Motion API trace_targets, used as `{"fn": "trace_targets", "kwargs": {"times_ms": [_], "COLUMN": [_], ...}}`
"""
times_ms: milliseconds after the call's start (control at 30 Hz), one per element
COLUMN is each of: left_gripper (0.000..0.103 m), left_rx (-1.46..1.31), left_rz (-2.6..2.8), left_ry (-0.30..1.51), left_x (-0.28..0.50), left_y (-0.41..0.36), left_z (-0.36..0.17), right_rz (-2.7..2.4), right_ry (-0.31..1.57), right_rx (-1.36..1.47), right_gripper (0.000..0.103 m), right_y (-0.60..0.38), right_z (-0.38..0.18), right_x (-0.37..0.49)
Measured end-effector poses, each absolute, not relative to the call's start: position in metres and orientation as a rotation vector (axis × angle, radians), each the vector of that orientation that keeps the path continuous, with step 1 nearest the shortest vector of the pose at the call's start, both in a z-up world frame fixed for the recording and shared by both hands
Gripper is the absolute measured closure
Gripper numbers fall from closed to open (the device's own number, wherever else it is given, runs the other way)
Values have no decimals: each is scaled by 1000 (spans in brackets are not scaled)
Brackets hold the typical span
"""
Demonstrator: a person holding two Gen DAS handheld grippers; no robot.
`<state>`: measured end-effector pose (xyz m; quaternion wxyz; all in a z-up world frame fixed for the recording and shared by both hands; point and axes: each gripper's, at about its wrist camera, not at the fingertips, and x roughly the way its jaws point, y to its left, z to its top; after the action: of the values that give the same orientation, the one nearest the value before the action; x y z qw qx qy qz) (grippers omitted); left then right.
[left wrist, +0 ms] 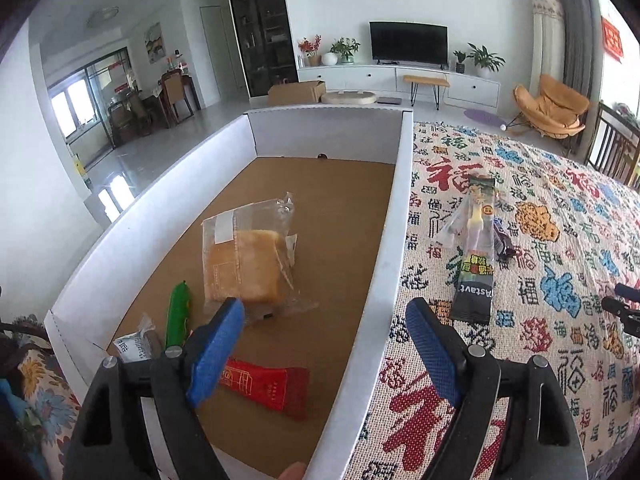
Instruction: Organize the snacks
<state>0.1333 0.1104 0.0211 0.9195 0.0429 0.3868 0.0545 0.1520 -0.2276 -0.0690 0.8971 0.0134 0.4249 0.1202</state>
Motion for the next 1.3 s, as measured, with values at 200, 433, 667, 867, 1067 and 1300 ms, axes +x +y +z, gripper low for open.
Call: {"fn": "trace_targets", "kwargs": {"times_ms": [200, 433, 667, 867, 1067, 1300], "left_gripper": [11, 0, 0, 0, 0, 0], "left_rx": [135, 38, 83, 93, 75, 21], "left_rz": [206, 26, -22, -23, -30, -38], "left_ry": [628, 700, 878, 932, 962, 991], "left_x": [97, 85, 106, 111, 117, 121], "left_y": [70, 6, -49, -63, -61, -53], "left_z": [59, 44, -31, -61, -72, -81], "right_rz": [216, 215, 214, 214, 214, 214], "right_ry": [896, 896, 896, 896, 896, 896], "right_rx": [-96, -96, -96, -96, -96, -96], "right_gripper": [21, 21, 21, 21, 21, 21], "right_y": [-210, -211, -211, -211, -211, -211], "right_z": [-75, -77, -77, -77, -76, -76], "right_x": [153, 152, 152, 152, 152, 152]}}
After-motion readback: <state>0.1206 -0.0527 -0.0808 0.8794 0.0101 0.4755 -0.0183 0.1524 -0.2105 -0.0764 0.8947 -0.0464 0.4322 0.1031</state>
